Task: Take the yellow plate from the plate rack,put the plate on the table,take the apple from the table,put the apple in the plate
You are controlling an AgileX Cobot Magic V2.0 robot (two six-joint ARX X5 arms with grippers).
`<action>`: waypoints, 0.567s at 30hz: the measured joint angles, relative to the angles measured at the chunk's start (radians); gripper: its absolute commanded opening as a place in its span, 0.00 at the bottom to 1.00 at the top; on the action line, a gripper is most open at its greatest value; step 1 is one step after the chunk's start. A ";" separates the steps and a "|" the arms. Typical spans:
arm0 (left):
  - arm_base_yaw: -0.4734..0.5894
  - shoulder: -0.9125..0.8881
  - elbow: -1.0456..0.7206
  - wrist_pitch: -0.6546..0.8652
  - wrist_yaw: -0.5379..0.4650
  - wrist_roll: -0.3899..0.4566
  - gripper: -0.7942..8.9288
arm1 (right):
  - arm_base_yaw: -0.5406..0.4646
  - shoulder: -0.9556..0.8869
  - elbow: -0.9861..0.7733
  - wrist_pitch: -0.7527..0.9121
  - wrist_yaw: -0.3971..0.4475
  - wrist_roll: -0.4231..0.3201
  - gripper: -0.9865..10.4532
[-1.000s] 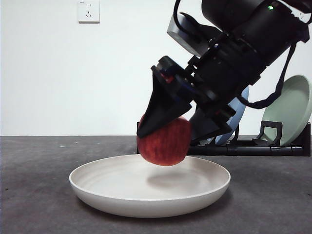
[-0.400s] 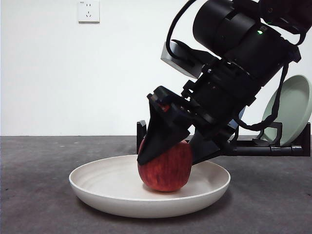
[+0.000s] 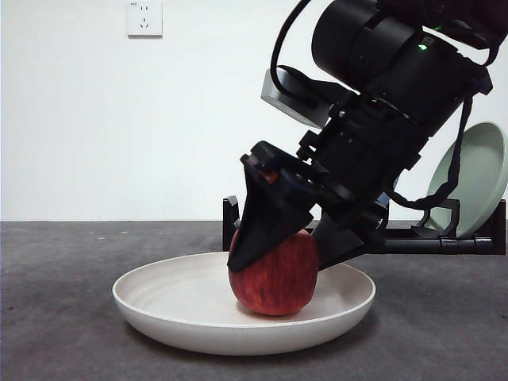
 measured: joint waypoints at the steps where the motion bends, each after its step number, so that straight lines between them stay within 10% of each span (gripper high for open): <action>1: 0.000 0.000 0.000 0.000 0.000 0.000 0.07 | 0.000 0.000 0.000 0.002 0.000 0.000 0.61; 17: 0.000 0.000 0.000 -0.011 0.022 0.008 0.07 | 0.000 -0.034 0.126 -0.235 -0.004 0.026 0.61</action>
